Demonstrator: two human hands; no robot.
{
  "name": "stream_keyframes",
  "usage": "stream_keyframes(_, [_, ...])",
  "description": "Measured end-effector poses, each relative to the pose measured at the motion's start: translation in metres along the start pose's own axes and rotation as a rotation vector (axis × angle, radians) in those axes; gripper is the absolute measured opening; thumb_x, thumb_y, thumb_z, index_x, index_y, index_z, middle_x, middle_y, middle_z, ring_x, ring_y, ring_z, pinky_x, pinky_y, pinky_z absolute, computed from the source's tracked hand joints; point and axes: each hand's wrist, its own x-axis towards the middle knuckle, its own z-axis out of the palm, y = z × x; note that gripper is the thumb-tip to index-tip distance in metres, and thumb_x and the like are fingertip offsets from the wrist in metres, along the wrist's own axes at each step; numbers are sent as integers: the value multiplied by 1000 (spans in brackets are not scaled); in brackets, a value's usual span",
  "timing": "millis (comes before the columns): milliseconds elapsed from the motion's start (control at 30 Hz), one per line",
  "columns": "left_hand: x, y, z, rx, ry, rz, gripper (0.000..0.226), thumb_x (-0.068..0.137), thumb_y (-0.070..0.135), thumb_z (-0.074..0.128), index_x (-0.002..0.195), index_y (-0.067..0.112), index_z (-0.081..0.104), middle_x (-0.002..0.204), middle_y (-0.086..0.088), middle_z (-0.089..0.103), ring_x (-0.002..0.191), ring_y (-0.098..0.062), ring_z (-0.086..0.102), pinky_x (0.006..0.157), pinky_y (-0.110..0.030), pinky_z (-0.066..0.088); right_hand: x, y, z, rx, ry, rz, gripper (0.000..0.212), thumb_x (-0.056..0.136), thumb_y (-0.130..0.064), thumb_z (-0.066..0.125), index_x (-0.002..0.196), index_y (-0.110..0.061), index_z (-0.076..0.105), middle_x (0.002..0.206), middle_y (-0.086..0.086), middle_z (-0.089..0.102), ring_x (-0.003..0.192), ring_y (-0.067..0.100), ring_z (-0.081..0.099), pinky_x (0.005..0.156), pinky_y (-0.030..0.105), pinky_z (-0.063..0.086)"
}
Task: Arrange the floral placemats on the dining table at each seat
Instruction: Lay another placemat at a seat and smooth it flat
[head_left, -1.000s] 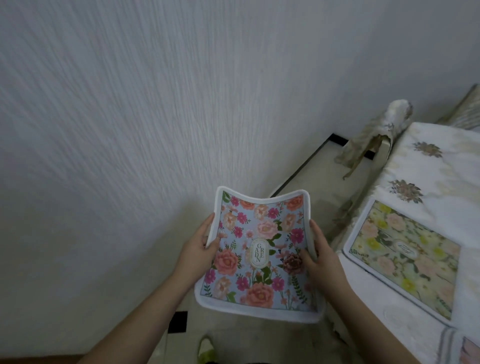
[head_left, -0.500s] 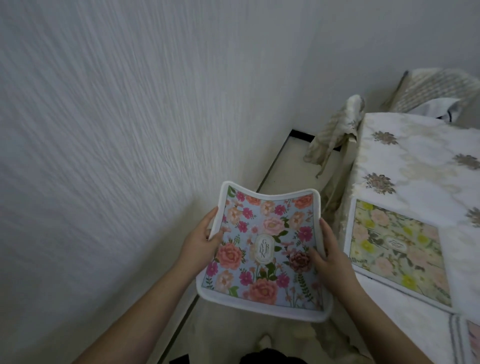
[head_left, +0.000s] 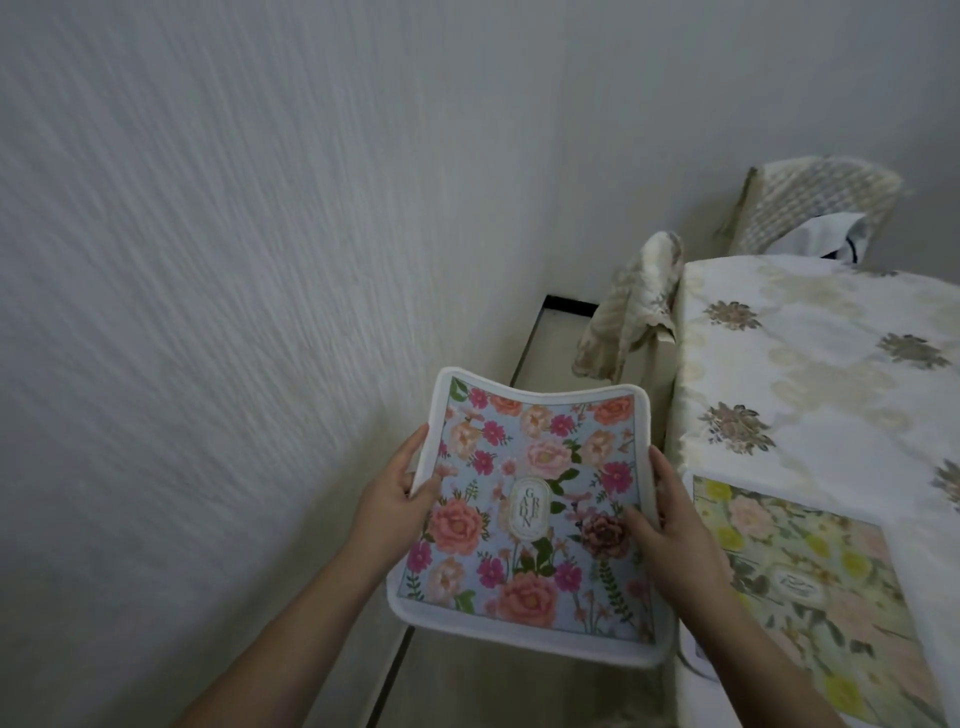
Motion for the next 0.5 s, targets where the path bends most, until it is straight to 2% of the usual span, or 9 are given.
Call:
stream_keyframes(67, [15, 7, 2, -8, -6, 0, 57, 97, 31, 64, 144, 49, 37, 104, 2, 76, 83, -13, 76, 70, -34, 63, 16, -2, -3, 13, 3, 2, 71, 98, -21, 55, 155, -37, 16, 146, -5, 46, 121, 17, 56, 76, 21, 50])
stream_keyframes(167, [37, 13, 5, -31, -25, -1, 58, 97, 30, 64, 146, 47, 38, 105, 1, 76, 86, -16, 76, 77, -43, 63, 33, -7, -6, 38, 9, 6, 71, 98, -19, 56, 155, -37, 17, 144, -5, 47, 120, 16, 56, 86, 32, 54])
stream_keyframes(233, [55, 16, 7, -51, -42, 10, 58, 97, 28, 64, 147, 45, 39, 106, 1, 76, 88, -18, 76, 78, -48, 62, 46, -9, -7, 50, 17, 9, 71, 98, -20, 55, 154, -37, 17, 143, -6, 49, 117, 14, 58, 87, 34, 55])
stream_keyframes(400, [105, 20, 13, -58, -88, 28, 58, 96, 29, 65, 146, 46, 40, 107, 0, 76, 88, -20, 76, 77, -50, 62, 80, -12, -4, 48, 74, 37, 70, 98, -17, 55, 154, -37, 19, 142, -8, 48, 116, 14, 57, 73, 18, 50])
stream_keyframes(500, [138, 23, 17, -41, -127, 35, 58, 97, 31, 65, 147, 45, 39, 104, -1, 77, 86, -19, 77, 77, -49, 62, 102, -16, 1, 65, 110, 55, 70, 98, -15, 55, 154, -37, 19, 138, -9, 49, 113, 13, 58, 69, 14, 49])
